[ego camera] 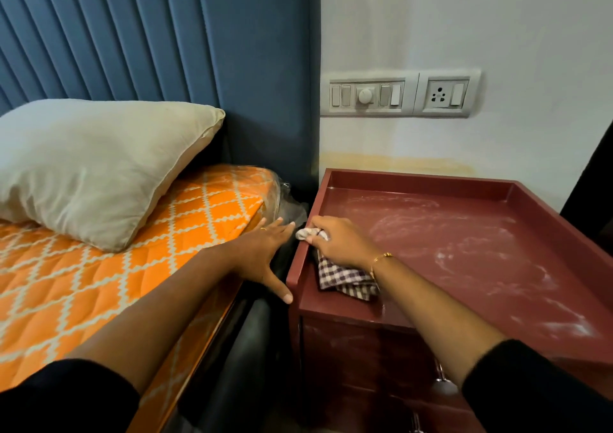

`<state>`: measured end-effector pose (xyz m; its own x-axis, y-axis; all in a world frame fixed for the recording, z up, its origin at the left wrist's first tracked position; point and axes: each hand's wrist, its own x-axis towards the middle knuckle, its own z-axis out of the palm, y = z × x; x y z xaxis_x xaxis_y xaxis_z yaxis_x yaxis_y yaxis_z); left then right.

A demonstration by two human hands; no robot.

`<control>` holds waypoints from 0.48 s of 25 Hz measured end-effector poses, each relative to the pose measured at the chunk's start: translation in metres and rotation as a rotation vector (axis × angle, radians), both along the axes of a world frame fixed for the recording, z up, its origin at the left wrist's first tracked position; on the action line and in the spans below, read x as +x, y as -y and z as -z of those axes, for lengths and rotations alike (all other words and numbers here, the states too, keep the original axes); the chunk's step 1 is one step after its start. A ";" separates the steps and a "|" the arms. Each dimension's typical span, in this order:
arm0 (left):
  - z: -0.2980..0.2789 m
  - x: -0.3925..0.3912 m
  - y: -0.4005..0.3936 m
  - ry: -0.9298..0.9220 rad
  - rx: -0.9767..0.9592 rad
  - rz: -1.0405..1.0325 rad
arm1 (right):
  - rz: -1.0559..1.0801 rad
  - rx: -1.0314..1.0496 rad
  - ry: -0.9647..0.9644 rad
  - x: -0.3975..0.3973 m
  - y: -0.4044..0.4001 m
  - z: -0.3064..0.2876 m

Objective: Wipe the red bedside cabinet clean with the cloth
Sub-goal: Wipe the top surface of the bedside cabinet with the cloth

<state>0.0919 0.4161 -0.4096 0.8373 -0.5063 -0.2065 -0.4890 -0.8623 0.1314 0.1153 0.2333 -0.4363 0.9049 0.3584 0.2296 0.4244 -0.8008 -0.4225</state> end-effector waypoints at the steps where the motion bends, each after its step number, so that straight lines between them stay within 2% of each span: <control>1: 0.002 -0.001 0.000 0.021 -0.012 -0.003 | 0.034 -0.001 -0.004 0.005 -0.002 -0.003; 4: 0.007 -0.006 0.000 0.062 -0.082 -0.034 | 0.121 -0.022 0.038 0.006 -0.011 -0.007; 9: 0.005 -0.014 0.004 0.034 -0.160 0.002 | -0.091 0.035 0.010 -0.035 -0.004 0.003; 12: 0.006 -0.017 0.004 0.000 -0.196 -0.010 | 0.011 0.007 0.008 -0.018 -0.007 -0.004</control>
